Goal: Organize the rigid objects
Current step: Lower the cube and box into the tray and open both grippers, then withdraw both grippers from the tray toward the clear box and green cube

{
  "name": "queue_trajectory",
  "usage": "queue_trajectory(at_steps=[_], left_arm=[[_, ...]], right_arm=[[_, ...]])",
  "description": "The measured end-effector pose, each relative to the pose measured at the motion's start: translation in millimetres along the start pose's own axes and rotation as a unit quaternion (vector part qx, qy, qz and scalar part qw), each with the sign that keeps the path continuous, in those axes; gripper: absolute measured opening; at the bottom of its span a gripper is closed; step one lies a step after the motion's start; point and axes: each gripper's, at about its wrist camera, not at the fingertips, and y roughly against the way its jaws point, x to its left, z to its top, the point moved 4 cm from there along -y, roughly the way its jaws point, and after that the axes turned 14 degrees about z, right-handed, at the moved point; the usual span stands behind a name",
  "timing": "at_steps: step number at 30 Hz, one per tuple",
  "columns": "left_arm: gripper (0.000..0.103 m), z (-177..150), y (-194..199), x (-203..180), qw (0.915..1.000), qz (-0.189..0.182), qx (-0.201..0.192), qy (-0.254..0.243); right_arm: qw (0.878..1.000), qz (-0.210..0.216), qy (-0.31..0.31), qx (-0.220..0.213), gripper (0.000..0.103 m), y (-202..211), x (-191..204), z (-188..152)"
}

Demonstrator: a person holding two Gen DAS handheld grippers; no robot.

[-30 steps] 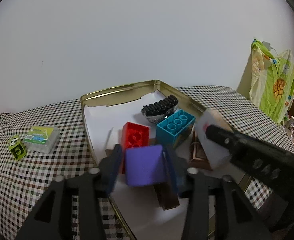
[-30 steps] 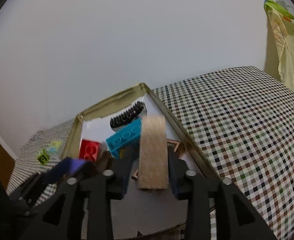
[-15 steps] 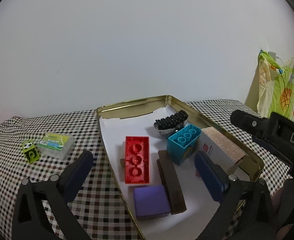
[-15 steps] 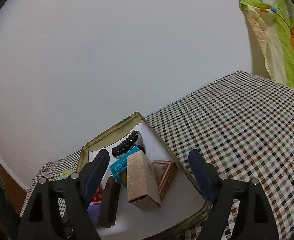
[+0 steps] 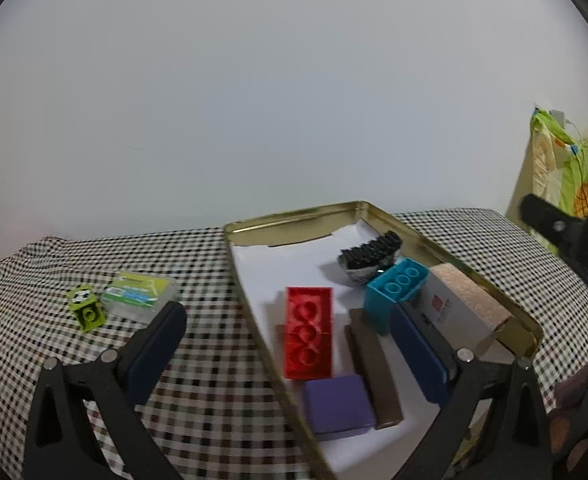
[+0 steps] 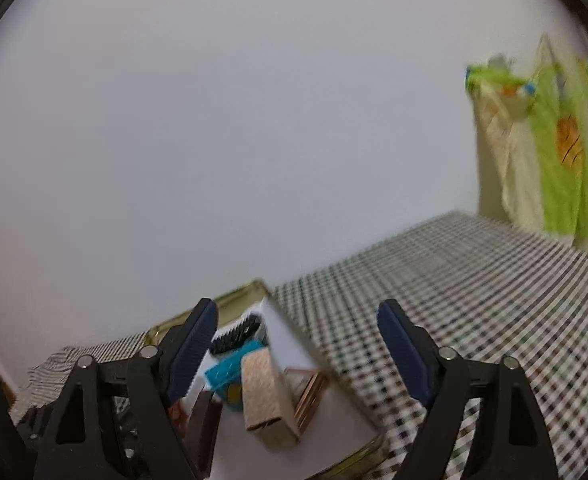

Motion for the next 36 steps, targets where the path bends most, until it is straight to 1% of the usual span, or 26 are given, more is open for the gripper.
queue_trajectory(at_steps=[2,5,8,14,17,20,24,28,33,36], left_arm=[[0.102,0,-1,8,0.9999,0.012,-0.001,0.007],[0.102,1,-1,23,0.9994,0.032,-0.010,0.009],[0.102,1,-1,34,0.9990,0.041,-0.015,0.013],[0.102,0,-4,50,0.9975,0.063,-0.023,0.020],[0.102,0,-5,55,0.9973,0.068,-0.024,0.015],[0.102,0,-5,64,0.9971,0.069,-0.023,0.021],[0.102,-1,-7,76,0.9971,0.068,-0.016,0.033],[0.102,-2,-8,84,0.9965,0.073,-0.022,0.032],[0.102,-2,-9,98,0.9955,0.085,-0.029,0.030],[0.102,-2,-12,108,0.9947,0.094,-0.031,0.025]], right_arm=[[1.000,-0.012,0.014,-0.012,0.093,2,2,2],[0.999,-0.015,0.027,-0.027,0.093,5,4,3],[0.998,-0.022,0.045,-0.038,0.093,6,9,2],[0.995,-0.020,0.091,-0.023,0.093,5,26,-10],[0.994,-0.017,0.110,-0.017,0.093,7,38,-15],[0.992,-0.016,0.127,-0.010,0.093,8,49,-20],[0.991,-0.018,0.129,-0.015,0.093,11,60,-23],[0.994,-0.013,0.113,-0.008,0.093,8,75,-29],[0.993,-0.006,0.119,-0.003,0.093,0,109,-38],[0.992,0.003,0.122,0.009,0.093,-8,128,-45]])
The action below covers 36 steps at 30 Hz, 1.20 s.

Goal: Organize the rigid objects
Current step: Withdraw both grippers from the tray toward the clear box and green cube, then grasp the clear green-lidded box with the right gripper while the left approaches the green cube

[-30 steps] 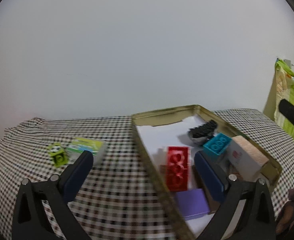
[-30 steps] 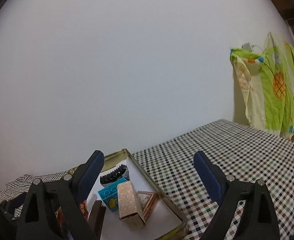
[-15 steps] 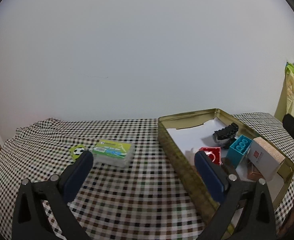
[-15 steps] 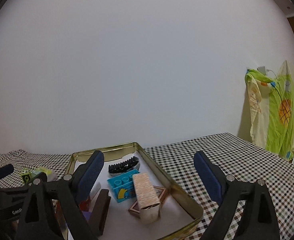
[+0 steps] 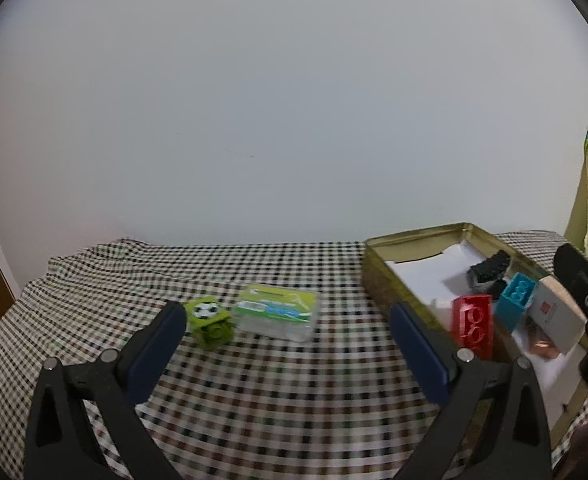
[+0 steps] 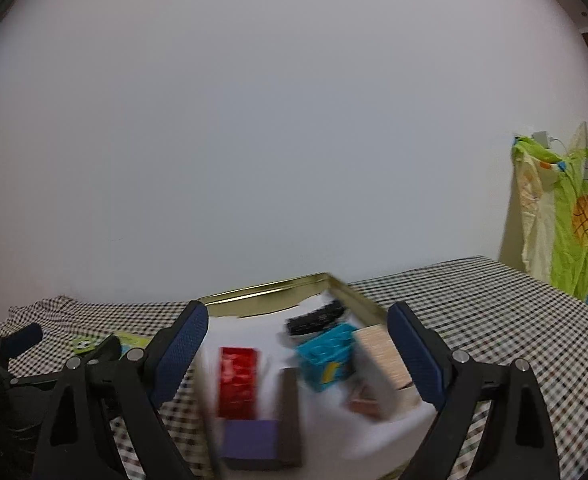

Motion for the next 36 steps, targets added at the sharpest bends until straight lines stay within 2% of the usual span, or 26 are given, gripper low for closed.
queue_trajectory(at_steps=[10,16,21,28,36], left_arm=[[0.102,-2,-29,52,0.9993,0.024,0.021,0.021],[0.102,-3,-46,85,0.9970,0.063,0.032,0.032],[0.102,-5,-62,113,0.9933,0.090,0.053,0.050],[0.102,-10,-76,143,0.9847,0.132,0.086,0.074],[0.102,-11,-81,148,0.9806,0.140,0.107,0.085]], right_arm=[[0.998,0.045,0.022,0.036,0.093,-30,54,-7],[0.996,0.070,0.027,0.054,0.093,-50,74,-9],[0.992,0.084,0.021,0.090,0.093,-72,94,-15],[0.980,0.120,0.013,0.159,0.093,-111,122,-28],[0.958,0.144,-0.018,0.247,0.093,-157,145,-47]])
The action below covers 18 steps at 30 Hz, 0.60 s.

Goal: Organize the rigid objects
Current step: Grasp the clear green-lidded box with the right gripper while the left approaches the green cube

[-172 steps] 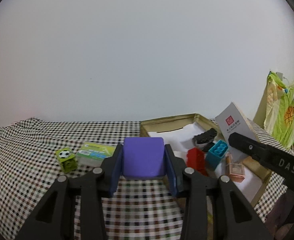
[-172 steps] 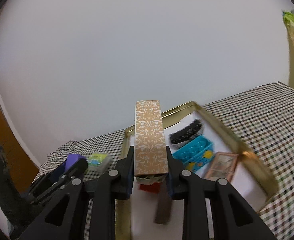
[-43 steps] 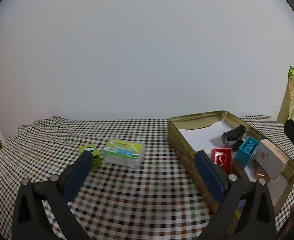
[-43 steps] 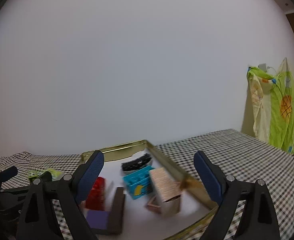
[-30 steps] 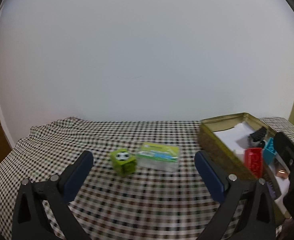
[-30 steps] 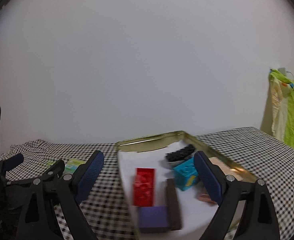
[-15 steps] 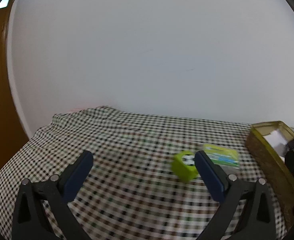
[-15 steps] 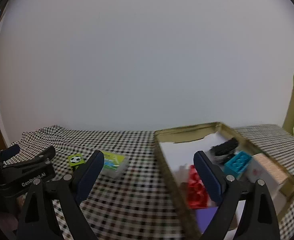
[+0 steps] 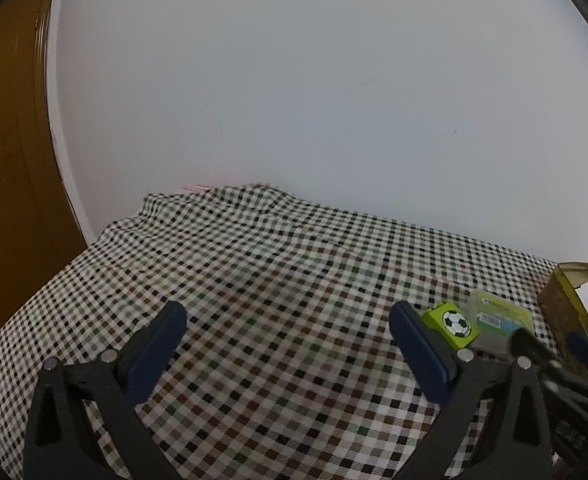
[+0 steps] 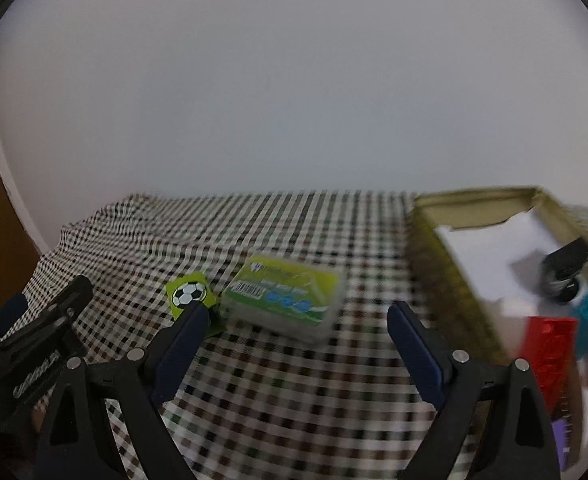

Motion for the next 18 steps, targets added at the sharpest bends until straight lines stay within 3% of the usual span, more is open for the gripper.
queue_trajectory(at_steps=[8,14,18], left_arm=[[0.102,-4,-7,4,0.9992,-0.009,0.039,0.006],[0.102,-4,-10,12,0.9989,0.011,0.045,0.012],[0.102,-5,-16,19,0.9978,0.016,0.055,0.033]], right_arm=[[0.995,0.061,-0.069,0.037,0.092,-18,-14,-6],[0.991,0.126,-0.029,0.043,0.093,-11,19,-14],[0.979,0.196,-0.008,0.060,0.092,-2,41,-25]])
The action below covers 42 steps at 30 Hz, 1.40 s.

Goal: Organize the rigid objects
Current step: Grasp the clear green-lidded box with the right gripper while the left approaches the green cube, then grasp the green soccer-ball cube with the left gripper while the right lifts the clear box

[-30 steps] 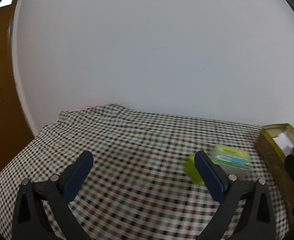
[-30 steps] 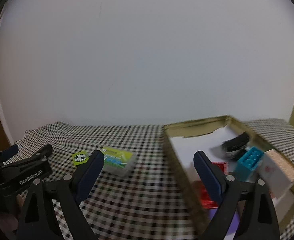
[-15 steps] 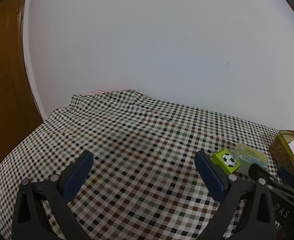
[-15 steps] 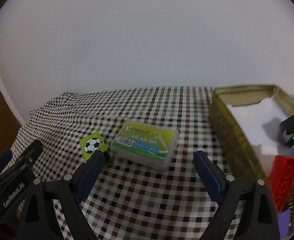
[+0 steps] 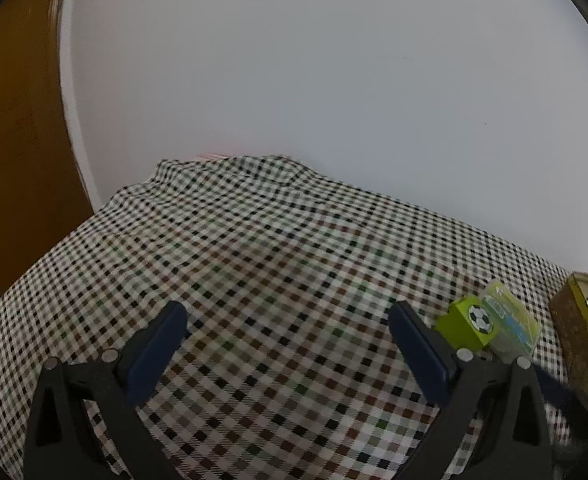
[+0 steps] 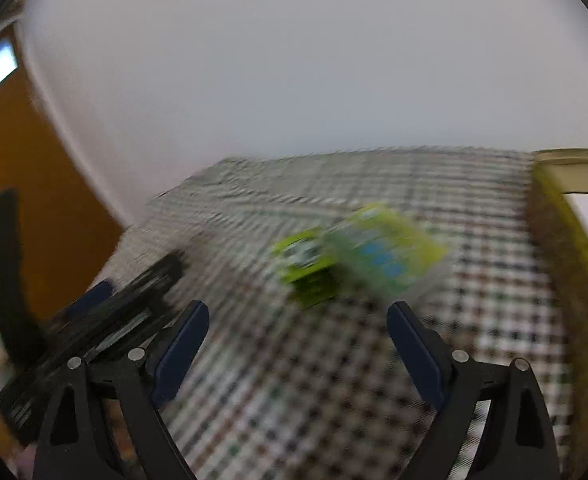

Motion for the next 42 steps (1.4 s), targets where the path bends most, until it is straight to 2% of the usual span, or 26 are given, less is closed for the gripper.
queue_trajectory(at_steps=[1,2,5,7,9,11,15,20,23,25,26,28,33,37,42], left_arm=[[0.102,0,-1,1,1.0000,-0.001,0.002,0.005],[0.102,0,-1,2,1.0000,0.000,0.003,0.005],[0.102,0,3,1,0.9998,0.018,-0.008,-0.008],[0.102,0,6,-1,0.9996,0.018,-0.014,-0.015],[0.102,0,6,-2,0.9997,0.012,-0.012,-0.015],[0.102,0,0,-1,0.9998,0.010,-0.009,-0.014],[0.102,-1,-2,0,0.9999,0.006,0.002,-0.010],[0.102,-2,-4,-1,0.9999,0.000,0.012,-0.009],[0.102,-4,-6,-3,0.9998,0.000,0.012,-0.013],[0.102,-6,-9,-4,0.9997,0.002,0.016,-0.016],[0.102,-6,-8,-4,0.9997,0.002,0.018,-0.016],[0.102,-7,-8,-3,0.9997,0.001,0.016,-0.016],[0.102,-8,-9,-4,0.9997,0.001,0.015,-0.018],[0.102,-9,-5,-7,0.9997,-0.012,0.007,-0.022],[0.102,-11,5,-20,0.9978,-0.049,-0.014,-0.042]], right_arm=[[1.000,0.003,0.008,-0.003,0.092,3,5,-1],[1.000,-0.012,0.018,-0.011,0.092,7,6,-1],[0.992,-0.101,0.052,-0.055,0.091,24,5,9],[0.986,-0.145,0.061,-0.056,0.091,27,-3,13],[0.984,-0.162,0.060,-0.041,0.086,23,-14,16],[0.984,-0.166,0.058,-0.005,0.076,13,-25,17],[0.985,-0.154,0.050,0.051,0.075,-4,-40,14],[0.984,-0.165,0.052,0.045,0.075,-16,-48,33],[0.984,-0.154,0.053,0.076,0.076,-31,-61,38],[0.983,-0.154,0.063,0.082,0.075,-32,-61,38],[0.982,-0.152,0.066,0.087,0.068,-33,-60,36],[0.981,-0.158,0.074,0.086,0.061,-32,-56,34],[0.984,-0.159,0.052,0.068,0.059,-18,-51,26],[0.989,-0.138,0.044,0.024,0.058,8,-38,18],[0.992,-0.114,0.043,-0.030,0.057,46,-21,11]])
